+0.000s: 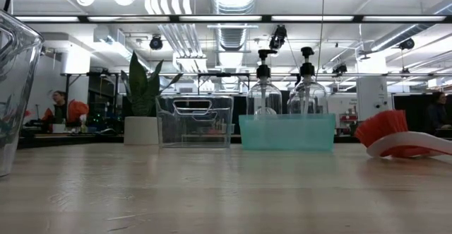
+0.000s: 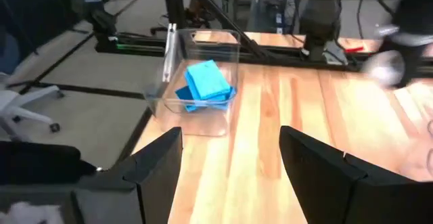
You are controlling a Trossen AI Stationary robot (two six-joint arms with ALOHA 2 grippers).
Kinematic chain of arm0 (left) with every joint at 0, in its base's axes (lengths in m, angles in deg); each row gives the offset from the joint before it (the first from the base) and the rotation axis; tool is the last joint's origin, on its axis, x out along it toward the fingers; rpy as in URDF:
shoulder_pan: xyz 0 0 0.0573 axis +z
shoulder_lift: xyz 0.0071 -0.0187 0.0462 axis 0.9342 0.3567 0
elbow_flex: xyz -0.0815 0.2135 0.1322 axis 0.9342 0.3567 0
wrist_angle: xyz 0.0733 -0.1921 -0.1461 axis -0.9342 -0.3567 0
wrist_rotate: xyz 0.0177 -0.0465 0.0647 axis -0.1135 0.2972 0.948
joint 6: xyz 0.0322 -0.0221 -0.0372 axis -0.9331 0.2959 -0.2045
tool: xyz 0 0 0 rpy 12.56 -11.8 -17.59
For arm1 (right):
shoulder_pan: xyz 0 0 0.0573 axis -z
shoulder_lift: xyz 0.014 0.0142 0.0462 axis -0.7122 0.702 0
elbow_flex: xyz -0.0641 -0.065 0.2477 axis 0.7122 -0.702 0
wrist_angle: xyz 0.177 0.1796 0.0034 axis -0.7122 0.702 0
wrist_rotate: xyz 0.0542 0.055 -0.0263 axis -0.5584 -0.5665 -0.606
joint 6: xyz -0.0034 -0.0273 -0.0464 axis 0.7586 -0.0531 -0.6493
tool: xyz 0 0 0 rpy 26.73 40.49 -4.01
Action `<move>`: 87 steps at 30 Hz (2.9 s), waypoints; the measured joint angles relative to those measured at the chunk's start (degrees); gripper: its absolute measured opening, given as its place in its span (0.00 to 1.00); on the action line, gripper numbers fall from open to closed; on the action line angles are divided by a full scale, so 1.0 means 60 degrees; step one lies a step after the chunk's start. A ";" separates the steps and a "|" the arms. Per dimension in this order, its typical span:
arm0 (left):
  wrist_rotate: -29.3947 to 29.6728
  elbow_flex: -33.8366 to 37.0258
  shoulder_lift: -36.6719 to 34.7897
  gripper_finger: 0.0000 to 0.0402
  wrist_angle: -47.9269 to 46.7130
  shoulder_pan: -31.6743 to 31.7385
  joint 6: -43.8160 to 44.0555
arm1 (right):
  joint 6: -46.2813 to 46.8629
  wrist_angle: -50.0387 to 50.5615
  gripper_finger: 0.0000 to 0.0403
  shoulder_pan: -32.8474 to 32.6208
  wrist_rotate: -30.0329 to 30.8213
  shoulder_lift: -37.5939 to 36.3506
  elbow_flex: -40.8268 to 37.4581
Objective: Pick & Place Kitchen Sink Supplies
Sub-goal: Put the black dish brush into the top transparent bin, then put the red dish brush into the top transparent bin
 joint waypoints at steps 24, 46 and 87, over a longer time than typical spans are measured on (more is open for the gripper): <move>-0.9610 -0.0517 -0.0718 0.27 -0.5900 0.9021 0.1477 | 0.0512 -0.0606 0.56 -0.0291 0.0307 -0.0353 -0.1374; -1.0325 -0.2951 0.3079 0.27 -0.8967 0.9563 0.1710 | 0.0403 -0.0578 0.56 -0.0292 0.0564 -0.0349 -0.1429; -1.1653 -0.3511 0.2927 0.51 -0.9419 0.9563 0.1913 | 0.2725 0.0973 0.56 -0.0335 0.0389 -0.0353 -0.1484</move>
